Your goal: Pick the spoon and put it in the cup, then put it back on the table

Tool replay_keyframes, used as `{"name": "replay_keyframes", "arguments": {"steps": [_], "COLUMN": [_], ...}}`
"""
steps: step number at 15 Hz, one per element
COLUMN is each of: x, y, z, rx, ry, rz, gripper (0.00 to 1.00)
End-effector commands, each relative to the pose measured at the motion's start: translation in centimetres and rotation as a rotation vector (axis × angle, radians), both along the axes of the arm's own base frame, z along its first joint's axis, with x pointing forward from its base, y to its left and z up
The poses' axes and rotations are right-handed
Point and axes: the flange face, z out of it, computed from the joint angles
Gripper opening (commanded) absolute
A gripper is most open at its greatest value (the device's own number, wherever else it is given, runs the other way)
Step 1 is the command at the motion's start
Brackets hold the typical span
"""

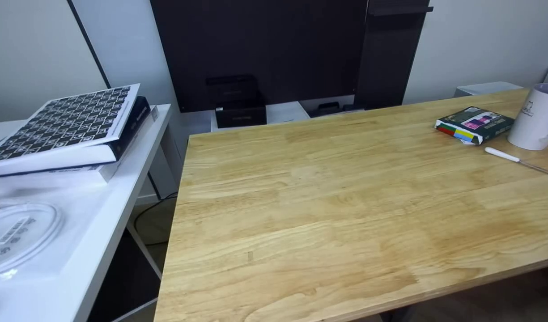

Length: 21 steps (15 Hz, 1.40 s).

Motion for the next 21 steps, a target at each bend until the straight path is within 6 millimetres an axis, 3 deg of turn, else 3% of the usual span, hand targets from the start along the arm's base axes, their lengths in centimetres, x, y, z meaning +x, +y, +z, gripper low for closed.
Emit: {"name": "replay_keyframes", "arguments": {"steps": [1, 6, 11, 17, 18, 21], "x": [3.4, 7.1, 8.8, 10.2, 9.8, 10.1], "y": [2.0, 6.4, 10.3, 11.5, 11.2, 11.3], "z": [-2.9, -8.2, -13.9, -19.7, -18.9, -20.3], "rx": [-0.004, -0.016, -0.033, -0.03, -0.034, -0.034], "ry": [-0.022, -0.01, -0.022, -0.085, -0.076, -0.072], "rz": [0.133, 0.313, 0.403, 0.328, 0.389, 0.366], "gripper": [1.0, 1.0, 1.0, 1.0, 1.0, 1.0]}}
